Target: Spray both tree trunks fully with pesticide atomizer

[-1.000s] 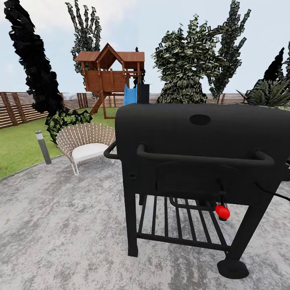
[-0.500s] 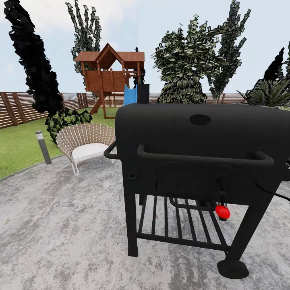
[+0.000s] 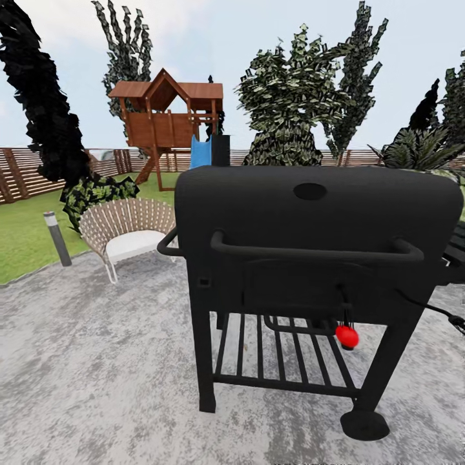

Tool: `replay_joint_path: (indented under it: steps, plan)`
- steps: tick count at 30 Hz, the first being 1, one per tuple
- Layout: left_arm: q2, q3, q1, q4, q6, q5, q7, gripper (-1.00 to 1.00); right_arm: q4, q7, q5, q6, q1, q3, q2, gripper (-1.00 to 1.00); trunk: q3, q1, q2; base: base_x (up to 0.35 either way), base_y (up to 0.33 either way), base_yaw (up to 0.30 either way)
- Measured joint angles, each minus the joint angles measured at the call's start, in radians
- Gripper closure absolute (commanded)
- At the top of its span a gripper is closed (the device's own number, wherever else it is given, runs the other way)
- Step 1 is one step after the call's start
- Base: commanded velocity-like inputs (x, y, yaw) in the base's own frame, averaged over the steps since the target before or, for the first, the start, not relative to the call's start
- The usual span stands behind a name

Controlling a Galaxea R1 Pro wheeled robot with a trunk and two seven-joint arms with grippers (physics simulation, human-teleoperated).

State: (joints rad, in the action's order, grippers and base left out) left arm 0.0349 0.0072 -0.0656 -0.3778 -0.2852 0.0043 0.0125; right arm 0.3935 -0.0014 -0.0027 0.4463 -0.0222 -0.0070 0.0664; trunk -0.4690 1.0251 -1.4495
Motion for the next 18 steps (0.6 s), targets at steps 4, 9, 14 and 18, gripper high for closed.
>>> replay_joint_path:
  steps: [4, 9, 14, 18]
  plan:
    - [0.0, 0.0, 0.0, 0.0, 0.0, 0.0, 0.0, -1.0, -0.002, 0.002, 0.001, 0.0, 0.0, 0.002, 0.0, -1.0, 0.0, 0.0, 0.0, 0.0, 0.0, -0.048]
    - [0.0, -0.001, 0.0, 0.001, 0.0, 0.0, 0.0, -1.0, -0.006, 0.004, 0.003, 0.0, 0.0, 0.003, 0.0, -1.0, 0.0, 0.0, 0.0, 0.0, 0.0, -0.004]
    - [0.0, -0.001, 0.0, 0.002, 0.0, 0.0, 0.0, -1.0, -0.005, 0.0, 0.001, 0.0, 0.0, 0.002, 0.0, -1.0, 0.0, 0.0, 0.0, 0.0, 0.0, -0.082]
    - [0.0, 0.0, 0.0, 0.002, 0.0, 0.0, 0.0, -1.0, -0.002, 0.0, -0.001, 0.0, 0.0, 0.001, -0.001, -1.0, 0.0, 0.0, 0.0, 0.0, 0.0, -0.268]
